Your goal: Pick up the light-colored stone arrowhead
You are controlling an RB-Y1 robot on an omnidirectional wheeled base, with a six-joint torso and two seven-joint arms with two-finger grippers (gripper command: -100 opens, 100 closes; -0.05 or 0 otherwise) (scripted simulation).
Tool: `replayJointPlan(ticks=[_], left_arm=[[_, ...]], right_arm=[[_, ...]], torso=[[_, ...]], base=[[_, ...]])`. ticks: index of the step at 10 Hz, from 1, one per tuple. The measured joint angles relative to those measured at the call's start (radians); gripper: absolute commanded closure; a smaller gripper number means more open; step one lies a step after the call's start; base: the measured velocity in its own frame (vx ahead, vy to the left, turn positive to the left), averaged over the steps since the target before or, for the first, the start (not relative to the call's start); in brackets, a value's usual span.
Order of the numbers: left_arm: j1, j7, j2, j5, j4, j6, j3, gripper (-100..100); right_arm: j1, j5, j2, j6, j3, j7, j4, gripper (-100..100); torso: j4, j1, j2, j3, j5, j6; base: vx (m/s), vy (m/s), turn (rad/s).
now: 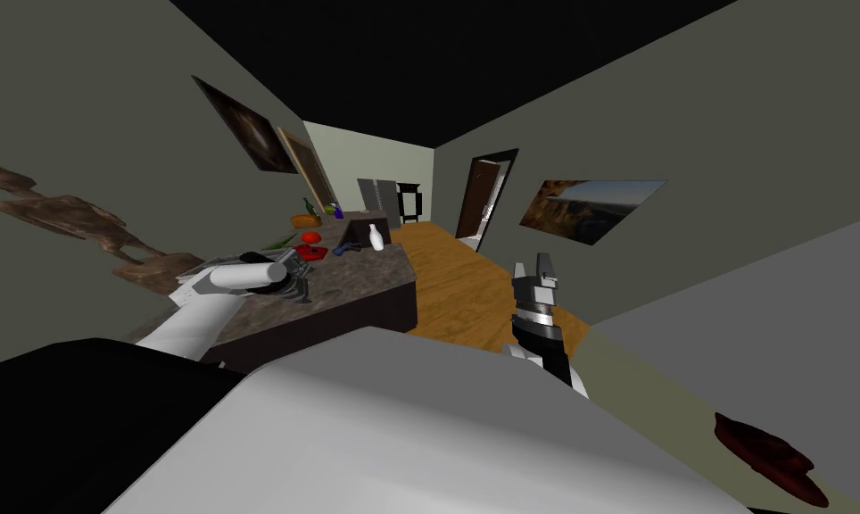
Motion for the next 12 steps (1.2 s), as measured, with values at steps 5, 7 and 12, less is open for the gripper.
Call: replayJointPlan(ticks=[5,7,12], left_arm=[[-0.015,0.012,0.012,0.044,0.083,0.131,-0.014,-100],[-0.018,0.013,0.01,0.054,0.113,0.167,-0.023,-100],[-0.008,0.028,0.012,0.094,0.161,0.287,-0.035,-100]], right_arm=[[0.0,0.0,0.0,0.0,0.0,0.0,0.0,0],[0.0,0.0,0.0,0.0,0.0,0.0,0.0,0],[0.0,0.0,0.0,0.0,0.0,0.0,0.0,0]], torso=[[0.0,0.001,-0.001,0.0,0.0,0.0],[0.0,0.001,0.0,0.0,0.0,0.0],[0.0,0.001,-0.001,-0.001,0.0,0.0]], base=[[0.089,0.023,-0.03],[0.076,0.02,-0.025],[0.097,0.023,-0.025]])
